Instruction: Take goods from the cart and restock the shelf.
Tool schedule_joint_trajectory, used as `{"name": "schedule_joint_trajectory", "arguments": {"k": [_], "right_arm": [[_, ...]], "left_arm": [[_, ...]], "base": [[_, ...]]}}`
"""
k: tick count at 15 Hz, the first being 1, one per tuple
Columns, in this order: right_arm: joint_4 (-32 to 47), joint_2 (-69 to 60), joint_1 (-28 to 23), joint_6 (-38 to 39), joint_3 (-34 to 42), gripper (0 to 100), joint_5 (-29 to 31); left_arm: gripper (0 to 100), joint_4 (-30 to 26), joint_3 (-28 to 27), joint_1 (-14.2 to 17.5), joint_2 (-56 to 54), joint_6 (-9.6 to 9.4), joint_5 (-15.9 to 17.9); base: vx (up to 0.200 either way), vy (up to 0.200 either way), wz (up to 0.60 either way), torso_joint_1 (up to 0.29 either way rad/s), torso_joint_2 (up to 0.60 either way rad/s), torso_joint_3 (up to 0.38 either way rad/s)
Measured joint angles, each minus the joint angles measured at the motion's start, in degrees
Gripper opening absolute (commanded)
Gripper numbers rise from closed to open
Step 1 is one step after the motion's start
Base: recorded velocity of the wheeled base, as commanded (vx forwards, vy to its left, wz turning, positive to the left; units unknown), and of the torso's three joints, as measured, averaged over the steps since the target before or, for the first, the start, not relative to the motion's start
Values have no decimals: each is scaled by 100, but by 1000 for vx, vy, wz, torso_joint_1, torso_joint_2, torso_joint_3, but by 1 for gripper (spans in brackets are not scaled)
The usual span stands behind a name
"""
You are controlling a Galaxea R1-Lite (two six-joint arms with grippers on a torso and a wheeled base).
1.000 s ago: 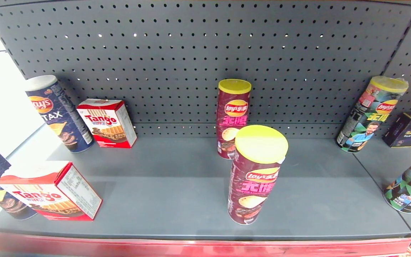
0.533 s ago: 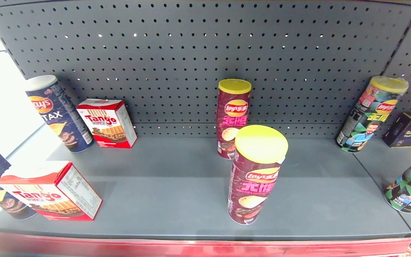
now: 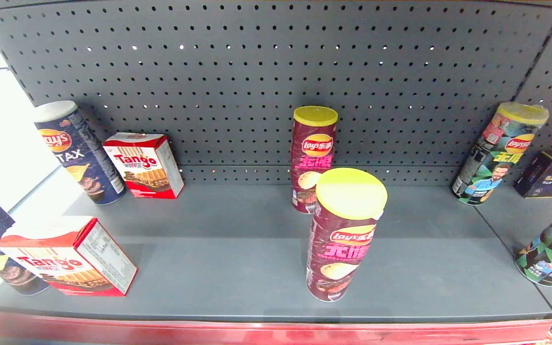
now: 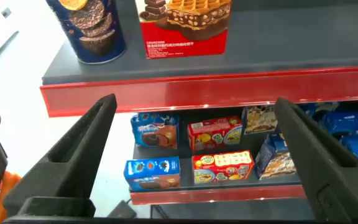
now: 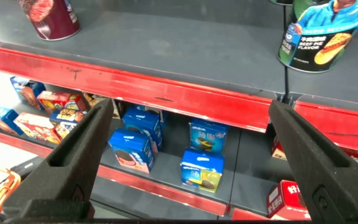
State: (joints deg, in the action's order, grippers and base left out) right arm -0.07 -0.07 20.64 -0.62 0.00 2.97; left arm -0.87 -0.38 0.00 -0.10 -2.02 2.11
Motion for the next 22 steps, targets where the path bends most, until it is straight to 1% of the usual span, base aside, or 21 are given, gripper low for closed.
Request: {"name": "schedule_joint_trajectory", "arguments": {"k": [5,6,7,8,12,14,16,18,22], "right_arm": [[-4,7,-57,-17,-40,100,4],[12,56,-72,0,-263,100,2],[50,202,-83,33,-581,100,-18],[105,491,-77,60,-1052,100,-119],[173,2246,52,-35,-2965,100,-733],[193,3182,354,-325,-3563,100,-905],[207,3944,955,-499,-3858,100,-968],[190,4550,1503,-540,-3952,100,-970],[174,5286,2115,-561,-3853,100,-852]], "left_arm": [[100,-9,-2,0,2,37,-1],[100,-9,-4,-2,2,33,0],[100,-15,-4,-2,2,17,5],[100,-15,-6,-13,2,11,5],[100,-9,-6,-18,5,39,-1],[100,-4,-2,-18,5,50,-12],[100,-4,2,-18,5,55,-15],[100,-2,2,-18,7,55,-17],[100,-2,5,-18,10,52,-15]], "base": [[0,0,0,0,0,0],[0,0,0,0,0,0],[0,0,0,0,0,0],[0,0,0,0,0,0],[0,0,0,0,0,0],[0,0,0,0,0,0],[0,0,0,0,0,0],[0,0,0,0,0,0],[0,0,0,0,0,0]]}}
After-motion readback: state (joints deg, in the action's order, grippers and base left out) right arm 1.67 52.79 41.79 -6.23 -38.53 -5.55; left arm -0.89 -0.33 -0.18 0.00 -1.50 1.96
